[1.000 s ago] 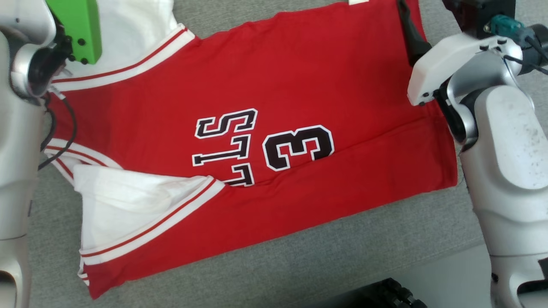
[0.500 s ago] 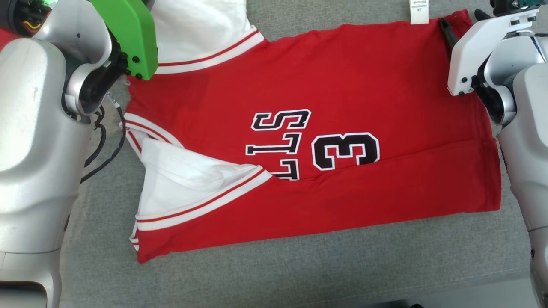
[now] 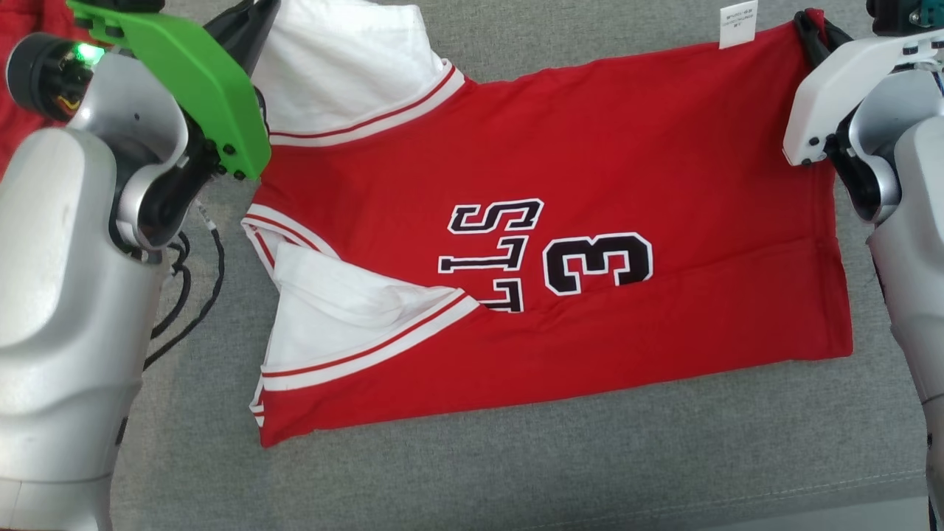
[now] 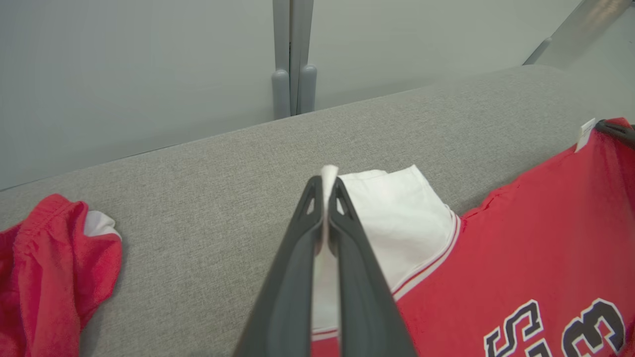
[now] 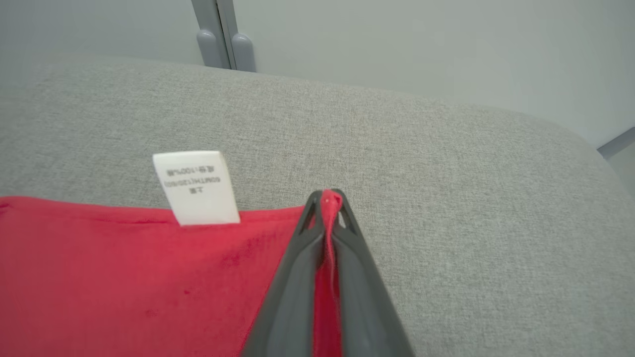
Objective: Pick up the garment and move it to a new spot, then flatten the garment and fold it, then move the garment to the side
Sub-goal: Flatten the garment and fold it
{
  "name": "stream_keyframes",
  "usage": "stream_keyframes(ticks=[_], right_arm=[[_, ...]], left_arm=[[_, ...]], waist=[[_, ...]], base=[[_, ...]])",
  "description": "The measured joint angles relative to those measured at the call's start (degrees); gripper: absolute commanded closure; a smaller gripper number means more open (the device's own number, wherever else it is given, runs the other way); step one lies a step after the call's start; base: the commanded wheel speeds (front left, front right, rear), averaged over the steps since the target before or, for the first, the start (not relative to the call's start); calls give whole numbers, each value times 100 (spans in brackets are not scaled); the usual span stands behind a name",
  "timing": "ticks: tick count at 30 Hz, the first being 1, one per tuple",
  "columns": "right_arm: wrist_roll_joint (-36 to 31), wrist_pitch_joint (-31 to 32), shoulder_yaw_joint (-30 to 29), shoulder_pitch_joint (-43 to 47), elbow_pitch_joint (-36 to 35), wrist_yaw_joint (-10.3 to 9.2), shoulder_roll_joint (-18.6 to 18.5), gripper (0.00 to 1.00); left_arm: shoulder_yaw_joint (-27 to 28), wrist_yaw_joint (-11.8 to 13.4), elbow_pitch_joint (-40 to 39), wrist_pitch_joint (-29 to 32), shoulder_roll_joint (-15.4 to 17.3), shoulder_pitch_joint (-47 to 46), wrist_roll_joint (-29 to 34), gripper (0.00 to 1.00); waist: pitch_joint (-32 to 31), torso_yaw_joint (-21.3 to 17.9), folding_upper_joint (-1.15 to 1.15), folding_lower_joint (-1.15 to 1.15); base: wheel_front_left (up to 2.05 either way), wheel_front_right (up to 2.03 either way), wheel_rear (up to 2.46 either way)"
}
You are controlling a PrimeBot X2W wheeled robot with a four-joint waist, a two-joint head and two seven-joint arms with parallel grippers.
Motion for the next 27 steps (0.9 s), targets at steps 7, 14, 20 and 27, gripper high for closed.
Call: stream_keyframes(ticks=[7, 14, 20, 27], right_arm=[[189, -797, 24, 947, -450, 0, -51, 100], [215, -1098, -332, 2254, -1454, 0, 11, 100], [93, -946, -836, 3148, -2174, 0, 221, 100], [-92, -860, -1257, 3702, -2548, 0, 510, 100]], left_arm=[[137, 45, -783, -434, 108, 1198, -246, 100], [392, 398, -2002, -907, 280, 2815, -360, 100], [435, 728, -2590, -1298, 176, 4028, -399, 100], [386, 938, -2395, -1790, -194, 4652, -417, 100]], waist=[[-412, -34, 0, 0], [-836, -29, 0, -1], [-1054, 10, 0, -1], [-1062, 54, 0, -1]], base=[[0, 0, 0], [0, 0, 0], [0, 0, 0], [0, 0, 0]])
